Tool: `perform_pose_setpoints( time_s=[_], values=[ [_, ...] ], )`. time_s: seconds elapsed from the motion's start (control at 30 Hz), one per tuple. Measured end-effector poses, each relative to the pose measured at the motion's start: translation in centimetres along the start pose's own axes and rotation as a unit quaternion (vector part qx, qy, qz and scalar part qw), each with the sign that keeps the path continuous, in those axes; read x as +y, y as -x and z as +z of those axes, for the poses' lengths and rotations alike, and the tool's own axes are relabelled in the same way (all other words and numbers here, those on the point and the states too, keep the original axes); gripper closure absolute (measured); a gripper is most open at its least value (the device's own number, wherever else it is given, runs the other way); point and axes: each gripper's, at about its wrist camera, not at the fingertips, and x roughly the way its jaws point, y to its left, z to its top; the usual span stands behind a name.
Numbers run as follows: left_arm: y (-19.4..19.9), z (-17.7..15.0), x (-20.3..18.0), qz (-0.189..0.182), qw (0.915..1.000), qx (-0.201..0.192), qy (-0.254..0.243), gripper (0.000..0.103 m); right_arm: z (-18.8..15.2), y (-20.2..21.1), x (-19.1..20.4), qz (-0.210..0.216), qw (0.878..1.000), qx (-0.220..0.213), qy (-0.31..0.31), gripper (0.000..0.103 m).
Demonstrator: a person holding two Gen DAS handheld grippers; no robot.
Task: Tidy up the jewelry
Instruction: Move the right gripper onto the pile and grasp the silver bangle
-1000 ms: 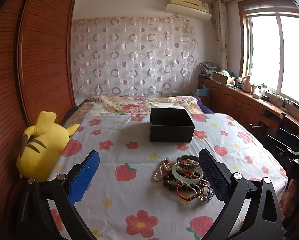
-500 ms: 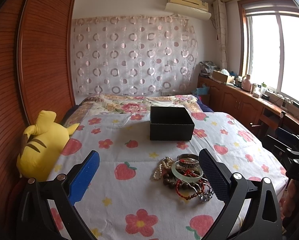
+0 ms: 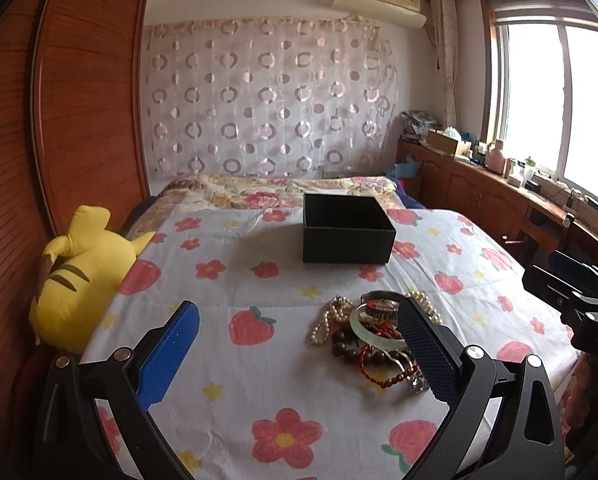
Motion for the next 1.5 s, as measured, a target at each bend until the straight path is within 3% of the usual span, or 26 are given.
perform_pose_setpoints(
  time_s=[0.3, 0.53, 0.97, 1.27, 1.5],
  values=[
    [-2.1, -1.1, 1.0, -0.007, 0.9995, 0.032, -0.001, 0.007, -0.5, -2.8, -0.2, 0.036, 0.999, 0.024, 0.024, 0.002],
    [-3.8, -1.9, 1.8, -0.007, 0.9983, 0.058, -0.004, 0.007, -0.4, -7.2, 0.4, 0.082, 0.992, 0.085, 0.054, 0.016],
    [-5.6, -2.8, 2.7, -0.012, 0.9957, 0.091, -0.009, 0.007, -0.4, -14.0, 3.0, 0.150, 0.966, 0.184, 0.105, 0.018],
    [-5.9, -3.0, 3.0, -0.019, 0.9948, 0.100, -0.004, 0.007, -0.3, -17.0, 3.1, 0.188, 0.949, 0.227, 0.114, 0.022],
    [-5.9, -3.0, 3.0, -0.018, 0.9948, 0.100, -0.005, 0.007, -0.2, -17.8, 3.3, 0.224, 0.939, 0.242, 0.103, 0.040]
  ],
)
